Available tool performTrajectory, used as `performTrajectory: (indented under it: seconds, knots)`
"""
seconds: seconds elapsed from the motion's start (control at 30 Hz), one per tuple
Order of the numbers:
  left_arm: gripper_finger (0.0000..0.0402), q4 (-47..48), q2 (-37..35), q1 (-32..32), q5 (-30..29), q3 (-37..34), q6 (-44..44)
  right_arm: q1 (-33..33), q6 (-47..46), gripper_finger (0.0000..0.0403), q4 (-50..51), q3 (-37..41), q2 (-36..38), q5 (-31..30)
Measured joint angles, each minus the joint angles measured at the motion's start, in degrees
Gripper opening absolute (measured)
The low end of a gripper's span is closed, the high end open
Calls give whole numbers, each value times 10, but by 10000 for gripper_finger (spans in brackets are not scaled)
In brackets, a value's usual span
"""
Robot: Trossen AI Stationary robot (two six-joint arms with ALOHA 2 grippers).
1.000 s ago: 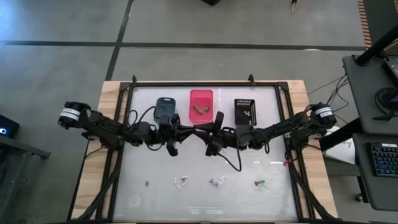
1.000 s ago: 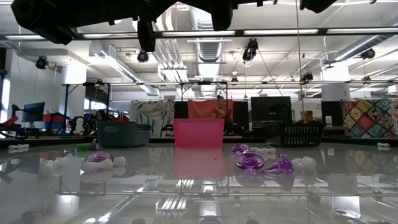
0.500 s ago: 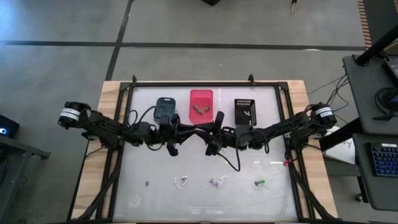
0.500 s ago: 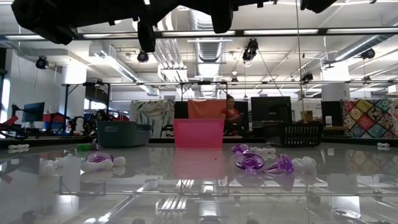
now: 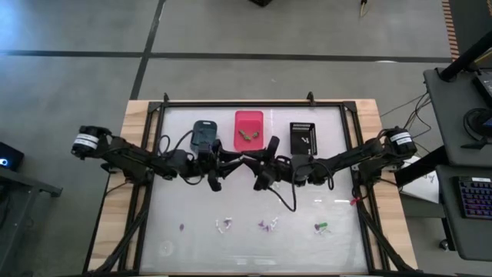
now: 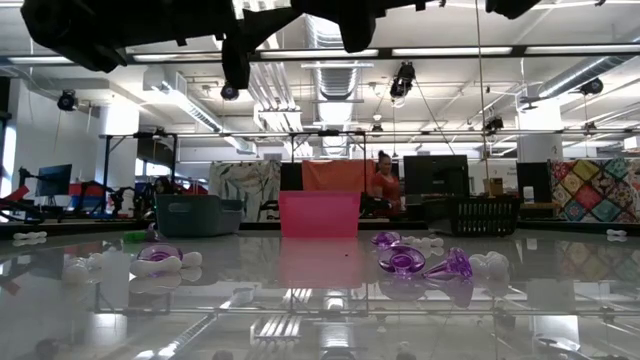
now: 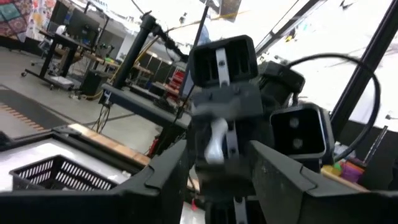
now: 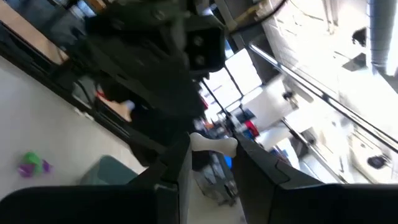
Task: Sort Halloween decoration
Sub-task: Put the white bone toy into the black bin
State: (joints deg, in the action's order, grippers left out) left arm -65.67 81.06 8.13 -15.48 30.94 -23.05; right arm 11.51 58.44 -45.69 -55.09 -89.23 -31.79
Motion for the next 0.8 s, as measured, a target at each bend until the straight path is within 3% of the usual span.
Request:
performTrajectory:
  seconds: [0.27, 0.5, 0.67, 0.8]
  knots:
    - [151, 84, -50, -1, 5, 0, 16, 0, 13, 90, 5, 0, 7, -68]
    - [151, 208, -123, -2, 5, 0, 30, -34, -3, 90, 22, 0, 18, -231]
    - [151, 260, -159, -2, 5, 0, 31, -93, -129, 89, 137, 0, 24, -330]
    - [151, 277, -167, -2, 5, 0, 31, -152, -329, 84, 319, 0, 26, -339]
